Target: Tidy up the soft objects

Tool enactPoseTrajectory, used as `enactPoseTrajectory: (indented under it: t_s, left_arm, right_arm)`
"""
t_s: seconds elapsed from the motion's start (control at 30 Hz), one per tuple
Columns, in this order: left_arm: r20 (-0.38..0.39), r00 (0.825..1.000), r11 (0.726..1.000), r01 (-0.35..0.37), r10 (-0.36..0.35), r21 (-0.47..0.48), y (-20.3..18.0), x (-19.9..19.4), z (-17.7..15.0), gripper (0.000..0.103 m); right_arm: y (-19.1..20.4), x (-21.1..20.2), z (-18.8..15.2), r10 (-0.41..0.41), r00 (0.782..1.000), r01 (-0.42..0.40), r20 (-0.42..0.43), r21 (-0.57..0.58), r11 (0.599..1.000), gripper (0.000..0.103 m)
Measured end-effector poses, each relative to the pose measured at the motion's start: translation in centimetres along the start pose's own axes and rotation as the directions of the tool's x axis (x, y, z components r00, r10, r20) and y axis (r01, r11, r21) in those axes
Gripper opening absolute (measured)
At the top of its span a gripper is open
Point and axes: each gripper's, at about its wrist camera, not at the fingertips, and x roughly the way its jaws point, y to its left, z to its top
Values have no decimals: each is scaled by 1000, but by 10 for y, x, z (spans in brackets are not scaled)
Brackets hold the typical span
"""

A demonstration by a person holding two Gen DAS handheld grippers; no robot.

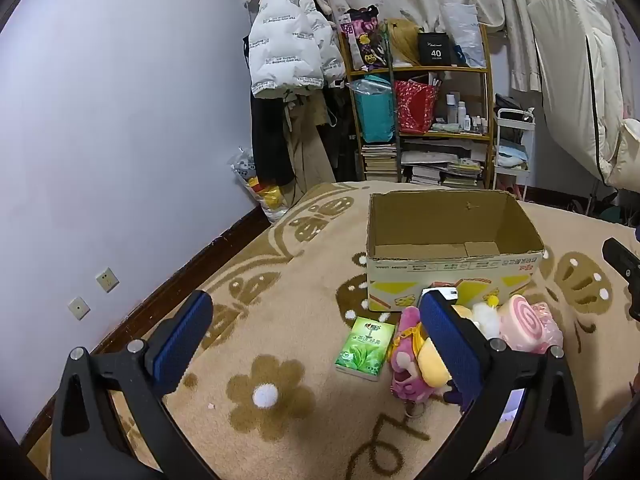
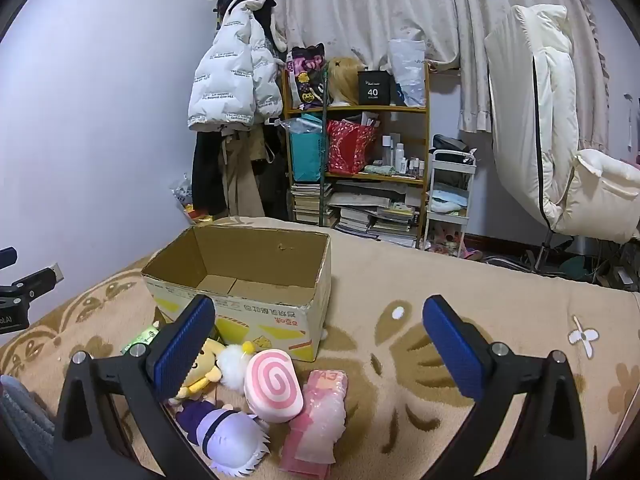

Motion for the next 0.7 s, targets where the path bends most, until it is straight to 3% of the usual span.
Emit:
enactPoseTrajectory:
  t_s: [0.7]
  left_arm:
    - [-4, 1000, 1000, 5, -5, -6, 0, 0, 0, 102]
  right_arm:
    - [0, 0, 0, -2, 1000, 2, 0, -4, 1000, 103]
